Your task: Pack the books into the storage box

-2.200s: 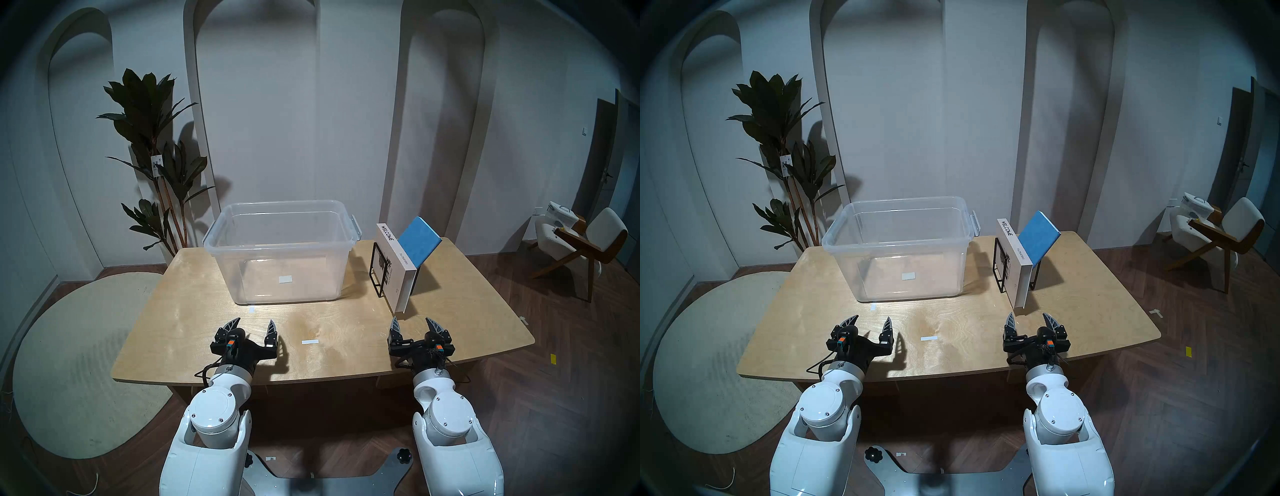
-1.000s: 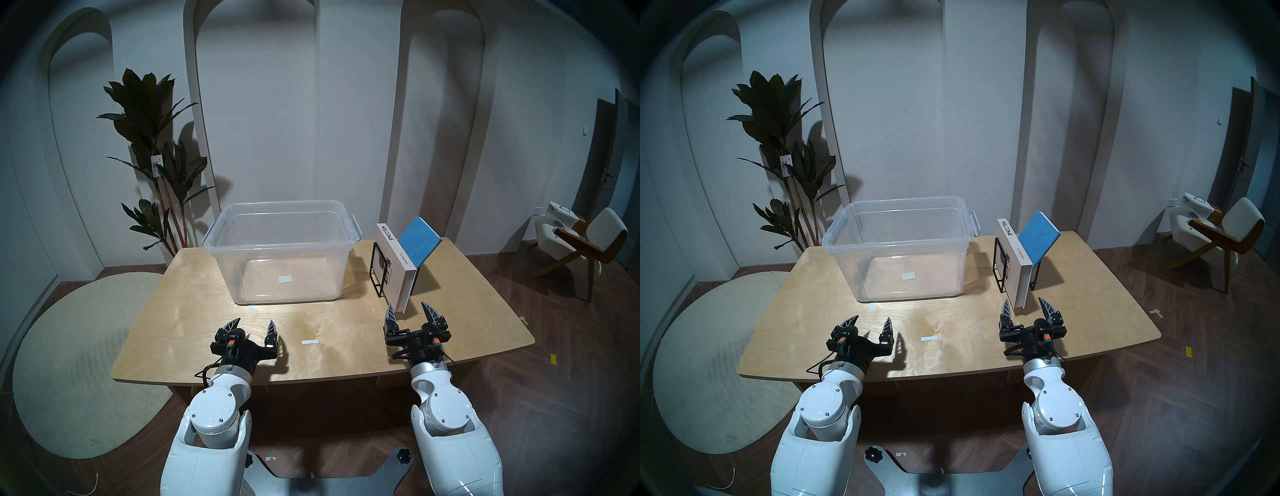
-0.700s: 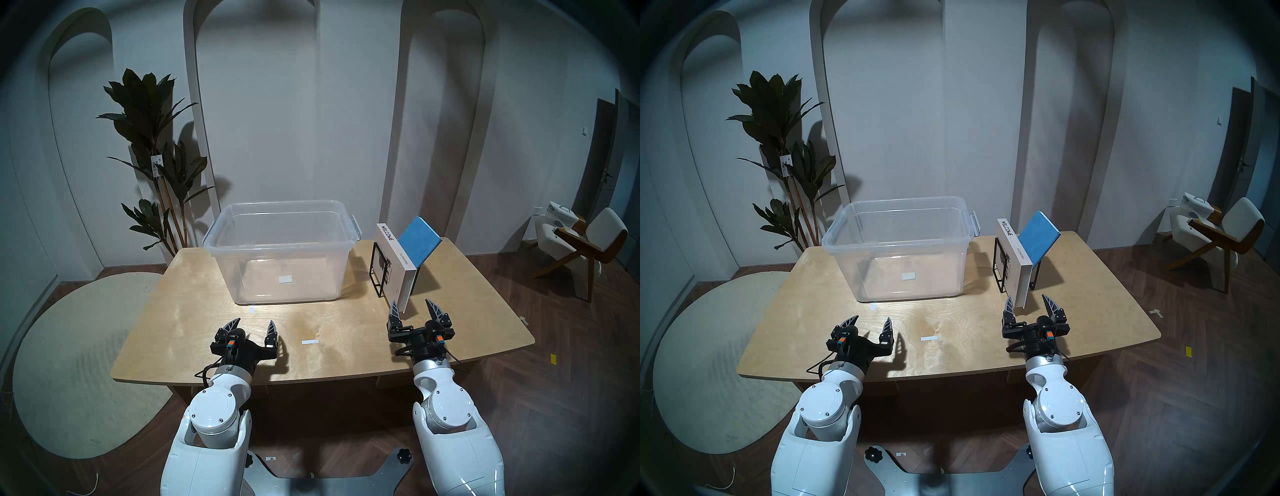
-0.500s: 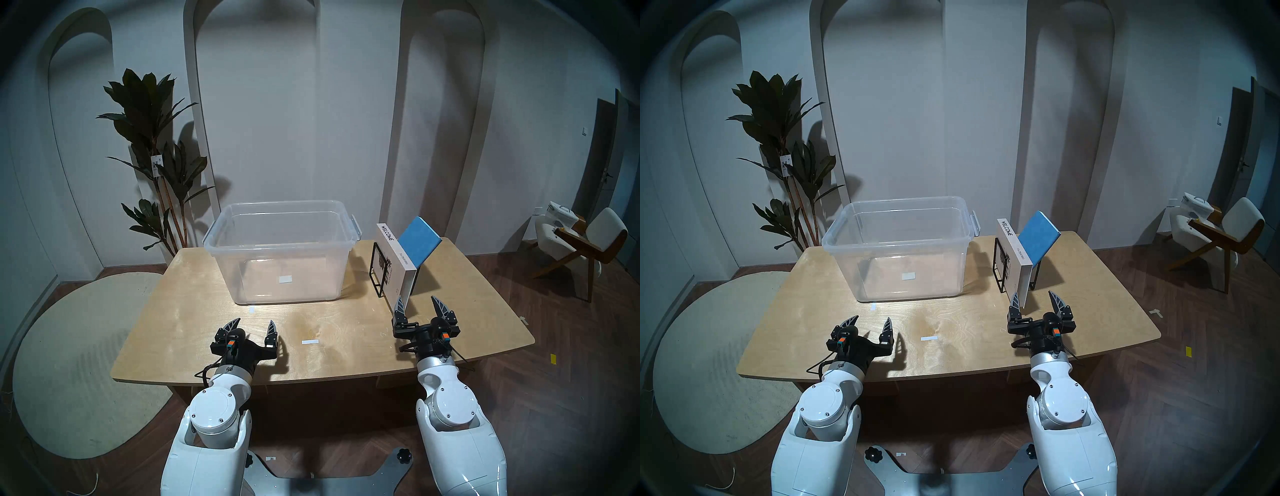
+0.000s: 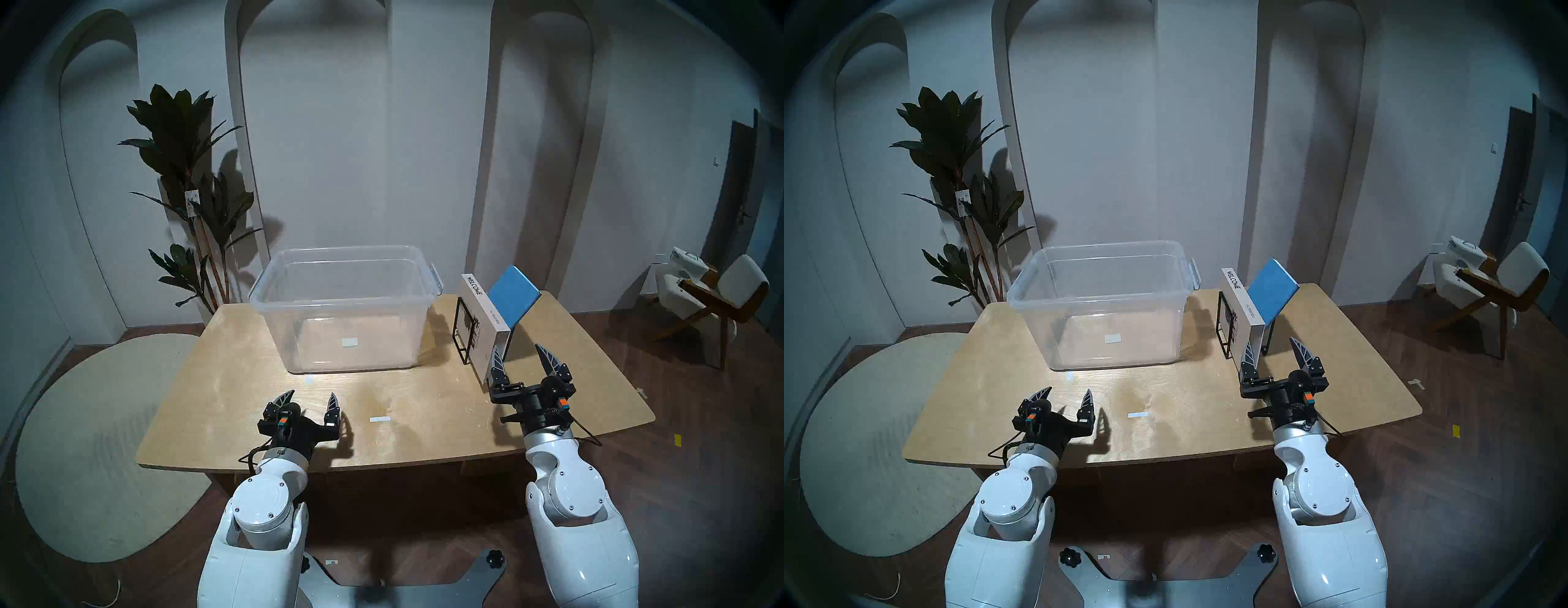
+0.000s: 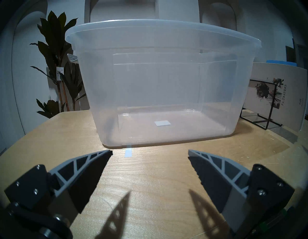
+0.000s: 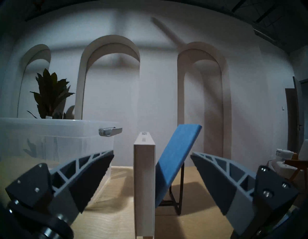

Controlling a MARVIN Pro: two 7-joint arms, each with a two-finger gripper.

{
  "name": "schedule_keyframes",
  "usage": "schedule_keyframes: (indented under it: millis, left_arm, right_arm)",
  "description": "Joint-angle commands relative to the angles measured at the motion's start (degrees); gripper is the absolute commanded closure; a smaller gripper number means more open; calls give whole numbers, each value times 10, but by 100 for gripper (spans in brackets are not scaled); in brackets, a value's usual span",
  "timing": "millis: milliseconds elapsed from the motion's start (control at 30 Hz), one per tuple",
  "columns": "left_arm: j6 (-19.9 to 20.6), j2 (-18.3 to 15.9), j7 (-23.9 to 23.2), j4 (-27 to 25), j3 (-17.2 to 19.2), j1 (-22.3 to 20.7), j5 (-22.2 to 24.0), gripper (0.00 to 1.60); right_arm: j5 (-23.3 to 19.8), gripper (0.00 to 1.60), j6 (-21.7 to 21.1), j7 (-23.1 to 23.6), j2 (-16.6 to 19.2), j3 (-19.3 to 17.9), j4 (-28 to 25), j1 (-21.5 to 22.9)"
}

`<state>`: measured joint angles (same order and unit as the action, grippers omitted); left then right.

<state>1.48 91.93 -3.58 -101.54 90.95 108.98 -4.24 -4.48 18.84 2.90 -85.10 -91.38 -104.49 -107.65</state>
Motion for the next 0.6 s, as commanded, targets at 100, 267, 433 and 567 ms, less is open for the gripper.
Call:
schedule_keyframes:
  millis: [100, 267, 433, 567]
  left_arm:
    - [-3, 2, 0, -11, 0, -4, 0, 0]
    - [-3, 3, -1, -11, 1, -4, -1, 0]
    - [-3, 4, -2, -11, 2, -4, -2, 0]
    - [-3, 5, -3, -11, 2, -4, -2, 0]
  right_arm:
    - [-20, 0, -8, -30, -21, -23, -35, 22]
    - [-37, 0, -32, -46, -25, -37, -23, 54]
    - [-62, 0, -64, -72, -37, -52, -5, 91]
    - [-79, 0, -86, -86, -35, -60, 9, 114]
